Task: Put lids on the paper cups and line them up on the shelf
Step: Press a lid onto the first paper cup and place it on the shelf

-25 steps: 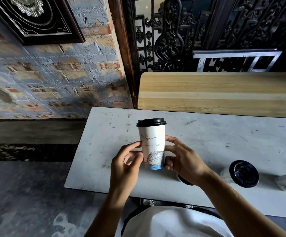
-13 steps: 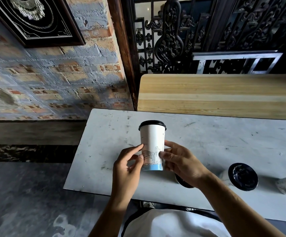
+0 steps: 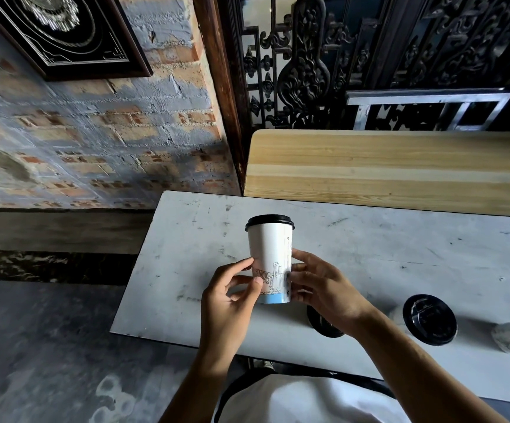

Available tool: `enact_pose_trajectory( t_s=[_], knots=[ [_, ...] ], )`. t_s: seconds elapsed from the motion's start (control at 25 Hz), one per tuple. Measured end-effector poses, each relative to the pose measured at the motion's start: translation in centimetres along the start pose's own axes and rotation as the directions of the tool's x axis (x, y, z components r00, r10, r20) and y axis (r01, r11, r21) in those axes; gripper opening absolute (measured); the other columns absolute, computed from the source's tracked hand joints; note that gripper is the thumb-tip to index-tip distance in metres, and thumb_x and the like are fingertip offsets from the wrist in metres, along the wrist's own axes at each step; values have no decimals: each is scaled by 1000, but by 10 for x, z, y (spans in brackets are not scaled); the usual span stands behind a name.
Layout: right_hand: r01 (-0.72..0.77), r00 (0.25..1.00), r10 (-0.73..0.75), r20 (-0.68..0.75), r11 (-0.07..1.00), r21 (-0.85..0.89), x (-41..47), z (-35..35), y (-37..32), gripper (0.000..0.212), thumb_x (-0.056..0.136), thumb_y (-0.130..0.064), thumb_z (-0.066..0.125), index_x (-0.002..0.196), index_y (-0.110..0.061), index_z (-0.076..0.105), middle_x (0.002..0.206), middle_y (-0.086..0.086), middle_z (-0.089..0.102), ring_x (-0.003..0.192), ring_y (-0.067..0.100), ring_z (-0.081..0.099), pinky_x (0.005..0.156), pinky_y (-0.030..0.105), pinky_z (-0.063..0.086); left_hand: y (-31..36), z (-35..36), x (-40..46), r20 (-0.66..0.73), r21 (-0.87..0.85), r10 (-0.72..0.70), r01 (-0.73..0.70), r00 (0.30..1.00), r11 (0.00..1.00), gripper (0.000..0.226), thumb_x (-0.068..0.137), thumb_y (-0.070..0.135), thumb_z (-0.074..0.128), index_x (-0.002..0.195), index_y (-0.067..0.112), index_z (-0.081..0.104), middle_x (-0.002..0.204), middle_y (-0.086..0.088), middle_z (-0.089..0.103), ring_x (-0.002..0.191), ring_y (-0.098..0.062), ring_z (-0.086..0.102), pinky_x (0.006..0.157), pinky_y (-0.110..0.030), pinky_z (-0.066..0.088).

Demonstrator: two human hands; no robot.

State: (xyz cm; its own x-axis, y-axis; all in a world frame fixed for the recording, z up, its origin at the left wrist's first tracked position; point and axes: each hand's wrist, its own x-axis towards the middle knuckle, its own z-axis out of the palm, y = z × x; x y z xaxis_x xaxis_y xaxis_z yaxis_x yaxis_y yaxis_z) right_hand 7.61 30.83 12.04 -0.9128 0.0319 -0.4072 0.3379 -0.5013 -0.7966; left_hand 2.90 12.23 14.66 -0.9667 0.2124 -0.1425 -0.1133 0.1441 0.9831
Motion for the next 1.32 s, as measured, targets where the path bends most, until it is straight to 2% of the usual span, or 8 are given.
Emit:
enact_pose_trajectory(
  t_s=[0.2, 0.4, 0.56, 0.72, 0.88, 1.08, 1.24, 1.32],
  knots=[
    [-26, 999, 42, 31, 914, -404, 31, -13, -14, 51, 90, -30, 75, 138, -24, 60, 126, 15, 68, 100, 32, 73, 82, 39, 62, -19, 2, 25, -9, 49, -128, 128, 992, 991, 52, 82, 9, 82, 131, 18, 65, 117, 1, 74, 103, -12, 73, 82, -20, 59],
    [-72, 996, 28, -79, 772, -632, 125, -16, -42, 53, 85, -30, 82, 129, -36, 54, 120, 3, 66, 108, 23, 67, 79, 38, 62, -36, 15, 117, 20, 83, -142, 140, 990, 987, 47, 80, 6, 83, 123, 14, 68, 110, -1, 78, 97, -15, 76, 77, -21, 60],
    [27, 976, -179, -126, 671, -741, 251, -44, -60, 76, 74, -24, 89, 140, -21, 50, 120, 3, 68, 101, 15, 69, 84, 34, 61, -69, 39, 263, 121, 133, -114, 98, 986, 986, 56, 78, 2, 82, 129, 13, 62, 115, -5, 74, 99, -9, 73, 72, -16, 58],
    [114, 904, -401, -152, 565, -817, 369, -74, -68, 76, 76, 2, 83, 142, -4, 47, 116, 4, 65, 90, 12, 65, 65, 10, 54, -103, 76, 392, 184, 146, -3, -24, 983, 989, 63, 80, -20, 70, 133, 8, 49, 126, -13, 63, 100, 4, 67, 84, -12, 55],
    [116, 881, -452, -138, 489, -864, 435, -98, -69, 74, 80, -4, 80, 145, -13, 45, 113, -10, 63, 84, -10, 58, 64, 0, 46, -135, 91, 468, 265, 155, 71, -115, 962, 981, 61, 87, -27, 53, 141, -2, 39, 133, -23, 60, 122, -30, 60, 95, -26, 48],
    [87, 896, -434, -91, 373, -924, 456, -120, -53, 70, 81, -14, 78, 142, -20, 45, 129, -6, 69, 109, 12, 70, 94, 37, 58, -171, 89, 492, 321, 255, 110, -198, 941, 947, 59, 87, -4, 70, 139, 13, 47, 126, -8, 71, 114, -14, 70, 103, -39, 56],
    [67, 890, -439, -127, 400, -914, 464, -129, -43, 57, 84, -15, 77, 134, -17, 52, 130, -5, 69, 111, 10, 69, 94, 38, 59, -183, 90, 491, 311, 260, 82, -168, 947, 951, 62, 91, -2, 68, 145, 16, 43, 136, -11, 67, 123, -15, 66, 107, -32, 53],
    [18, 919, -368, -142, 398, -917, 465, -132, -41, 71, 82, -16, 79, 144, -15, 45, 136, 1, 67, 117, 13, 67, 97, 41, 58, -181, 88, 487, 319, 284, 91, -186, 943, 940, 73, 91, 1, 69, 152, 19, 34, 141, -2, 61, 124, -10, 62, 107, -34, 53]
  ],
)
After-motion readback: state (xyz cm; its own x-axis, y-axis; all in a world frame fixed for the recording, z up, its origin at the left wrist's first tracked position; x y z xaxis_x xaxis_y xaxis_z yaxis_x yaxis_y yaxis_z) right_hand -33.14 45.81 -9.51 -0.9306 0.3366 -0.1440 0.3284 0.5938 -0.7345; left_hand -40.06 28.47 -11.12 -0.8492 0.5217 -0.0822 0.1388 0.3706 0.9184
